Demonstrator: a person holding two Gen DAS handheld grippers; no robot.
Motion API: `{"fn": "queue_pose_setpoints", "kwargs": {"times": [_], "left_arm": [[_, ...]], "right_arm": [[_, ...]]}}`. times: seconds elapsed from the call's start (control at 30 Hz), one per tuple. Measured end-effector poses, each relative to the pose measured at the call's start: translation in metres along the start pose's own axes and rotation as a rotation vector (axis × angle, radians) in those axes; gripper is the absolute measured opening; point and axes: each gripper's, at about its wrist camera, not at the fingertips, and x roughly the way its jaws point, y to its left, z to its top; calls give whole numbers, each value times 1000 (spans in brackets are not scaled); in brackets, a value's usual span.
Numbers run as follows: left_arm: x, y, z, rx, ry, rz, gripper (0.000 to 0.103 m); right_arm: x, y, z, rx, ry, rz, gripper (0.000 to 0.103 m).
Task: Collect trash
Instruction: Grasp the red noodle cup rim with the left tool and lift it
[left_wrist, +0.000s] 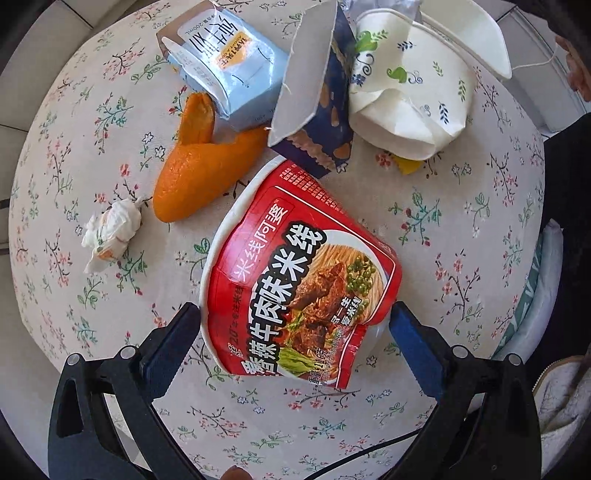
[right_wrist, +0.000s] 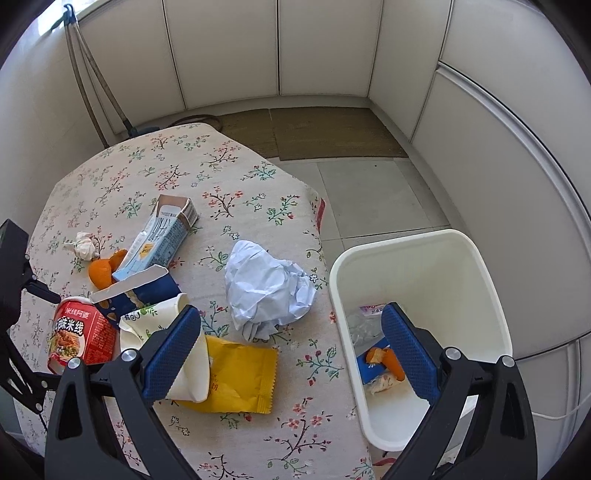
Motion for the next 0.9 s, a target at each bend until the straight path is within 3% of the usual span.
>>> {"fn": "queue_pose_setpoints", "kwargs": {"times": [0.1,0.3,0.33,0.43,0.53,0.6,0.67,0.83,0.9], "left_arm": [[-3,11,-1,-36,-44,-29,97],[-4,5,-28,-147,-157,3,95],[-6,5,-35,-192,-188,-38,82],[-22,16,-67,-336,-309,-78,69],[-29,25,-91,-431,-357,-134,65],[-32,27,-100,-418,-351,-132,68],[-36,26,-99,-383,-343,-91,97],[-43,13,-63,-204,-273,-2,96],[-37,8,-54,-114,-202,-20,96]], "right_arm": [[1,5,3,-10,-2,0,95],[7,11,6,2,34,39,95],[7,11,6,8,35,48,95],[3,16,6,2,24,53,95],[1,19,5,0,17,48,95],[1,18,5,8,18,49,95],[0,17,3,13,18,53,95],[-2,13,2,16,9,33,95],[-2,8,5,30,7,31,95]]}}
